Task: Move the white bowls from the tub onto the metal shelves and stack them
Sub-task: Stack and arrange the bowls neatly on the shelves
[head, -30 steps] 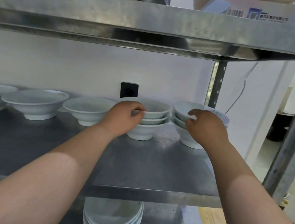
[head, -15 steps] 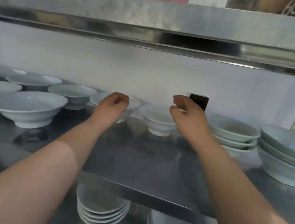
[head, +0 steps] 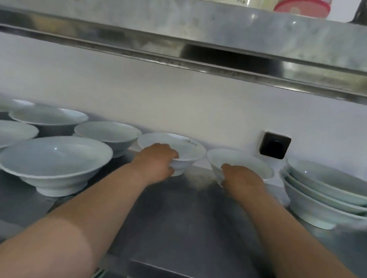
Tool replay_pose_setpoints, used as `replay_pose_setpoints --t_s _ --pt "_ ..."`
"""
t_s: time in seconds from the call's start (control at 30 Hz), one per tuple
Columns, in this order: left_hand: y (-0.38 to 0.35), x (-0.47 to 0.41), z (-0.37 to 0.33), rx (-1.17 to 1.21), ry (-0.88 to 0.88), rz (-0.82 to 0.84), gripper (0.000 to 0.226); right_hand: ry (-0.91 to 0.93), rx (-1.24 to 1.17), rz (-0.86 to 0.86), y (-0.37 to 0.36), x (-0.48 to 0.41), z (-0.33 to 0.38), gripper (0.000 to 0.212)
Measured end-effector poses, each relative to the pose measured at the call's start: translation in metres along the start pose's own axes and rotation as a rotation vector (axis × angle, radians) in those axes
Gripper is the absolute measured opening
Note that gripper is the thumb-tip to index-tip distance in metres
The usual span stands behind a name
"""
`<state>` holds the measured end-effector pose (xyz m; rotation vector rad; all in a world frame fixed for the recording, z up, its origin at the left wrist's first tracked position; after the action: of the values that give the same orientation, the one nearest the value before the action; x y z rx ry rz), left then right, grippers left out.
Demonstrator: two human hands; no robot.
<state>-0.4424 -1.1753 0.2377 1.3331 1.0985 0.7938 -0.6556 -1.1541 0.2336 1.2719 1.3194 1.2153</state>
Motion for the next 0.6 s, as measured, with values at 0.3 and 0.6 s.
replay_pose_setpoints --t_s 0.3,0.6 --pt "0.006 -0.023 0.003 0.081 0.162 0.031 0.033 -0.007 -0.092 -0.077 0.019 0.019 -0.022 0.033" --pt "0.084 -0.015 -0.096 -0.048 -0.043 -0.388 0.027 -0.007 -0.052 -0.488 0.091 0.102 -0.135 0.039"
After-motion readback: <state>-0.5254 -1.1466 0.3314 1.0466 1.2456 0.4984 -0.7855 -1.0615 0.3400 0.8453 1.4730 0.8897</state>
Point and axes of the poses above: each hand's wrist, its own x-axis away from the middle knuckle, its own y-axis out of the back of the hand, z = x × y, the point moved 6 cm from there along -x, towards the middle knuckle, and after that the axes turned 13 degrees about z, right-handed, at the moved point
